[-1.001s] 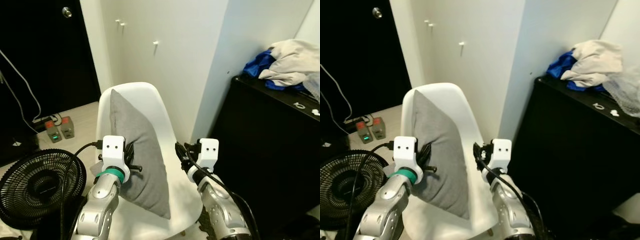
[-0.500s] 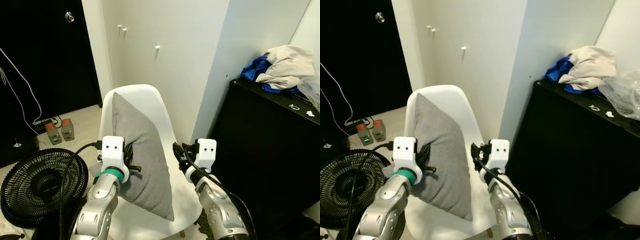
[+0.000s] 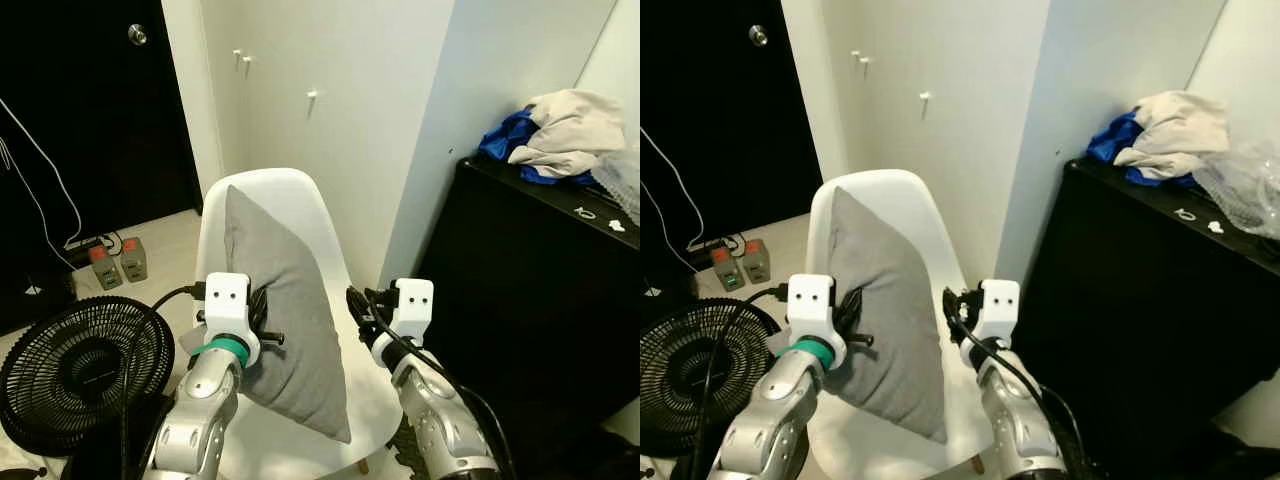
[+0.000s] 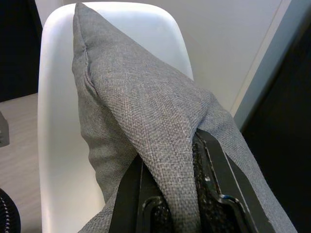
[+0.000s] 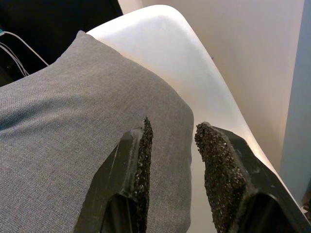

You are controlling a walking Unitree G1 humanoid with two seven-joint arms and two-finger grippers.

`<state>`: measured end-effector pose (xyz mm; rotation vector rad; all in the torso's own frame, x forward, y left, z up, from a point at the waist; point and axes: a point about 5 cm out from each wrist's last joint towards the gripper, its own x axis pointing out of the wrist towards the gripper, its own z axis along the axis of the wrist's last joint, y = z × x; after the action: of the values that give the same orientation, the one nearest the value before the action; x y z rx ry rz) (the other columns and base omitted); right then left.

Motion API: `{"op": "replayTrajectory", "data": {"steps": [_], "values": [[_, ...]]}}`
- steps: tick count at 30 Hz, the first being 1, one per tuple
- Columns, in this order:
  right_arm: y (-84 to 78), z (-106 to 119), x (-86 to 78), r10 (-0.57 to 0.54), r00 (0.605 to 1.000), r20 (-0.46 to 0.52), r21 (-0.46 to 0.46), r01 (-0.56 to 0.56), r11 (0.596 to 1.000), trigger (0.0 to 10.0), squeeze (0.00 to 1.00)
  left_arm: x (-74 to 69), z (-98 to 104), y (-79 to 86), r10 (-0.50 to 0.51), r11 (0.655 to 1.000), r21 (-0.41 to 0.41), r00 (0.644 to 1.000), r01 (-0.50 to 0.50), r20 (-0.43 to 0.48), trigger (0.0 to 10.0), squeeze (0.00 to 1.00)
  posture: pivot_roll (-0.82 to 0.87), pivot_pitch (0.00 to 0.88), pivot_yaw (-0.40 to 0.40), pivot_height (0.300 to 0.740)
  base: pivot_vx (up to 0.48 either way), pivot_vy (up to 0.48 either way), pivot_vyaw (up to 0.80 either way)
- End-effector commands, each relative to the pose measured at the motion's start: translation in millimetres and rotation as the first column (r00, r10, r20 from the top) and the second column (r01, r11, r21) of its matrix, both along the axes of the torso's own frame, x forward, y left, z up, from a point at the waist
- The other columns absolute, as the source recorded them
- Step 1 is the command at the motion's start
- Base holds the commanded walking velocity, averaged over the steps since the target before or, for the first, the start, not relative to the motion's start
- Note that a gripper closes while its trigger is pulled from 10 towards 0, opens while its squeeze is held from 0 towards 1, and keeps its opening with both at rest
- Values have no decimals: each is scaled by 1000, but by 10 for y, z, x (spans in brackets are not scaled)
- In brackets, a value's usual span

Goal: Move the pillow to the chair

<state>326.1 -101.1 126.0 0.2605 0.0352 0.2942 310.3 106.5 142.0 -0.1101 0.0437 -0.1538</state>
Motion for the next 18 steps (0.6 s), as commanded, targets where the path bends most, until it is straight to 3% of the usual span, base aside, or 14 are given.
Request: {"op": "replayTrajectory", "data": {"steps": [1, 18], "values": [[10, -56, -30, 2, 1000, -26, 1, -2, 1000, 10000, 0, -9, 117, -2, 5, 1000, -3, 997, -5, 76, 10000, 0, -24, 0, 69, 665, 0, 0, 0], [-37, -80, -68, -10, 999, -41, -12, 10, 1000, 10000, 0, -50, 64, -51, -9, 1000, -5, 998, 9, 58, 10000, 0, -41, 21, 71, 600, 0, 0, 0]]}}
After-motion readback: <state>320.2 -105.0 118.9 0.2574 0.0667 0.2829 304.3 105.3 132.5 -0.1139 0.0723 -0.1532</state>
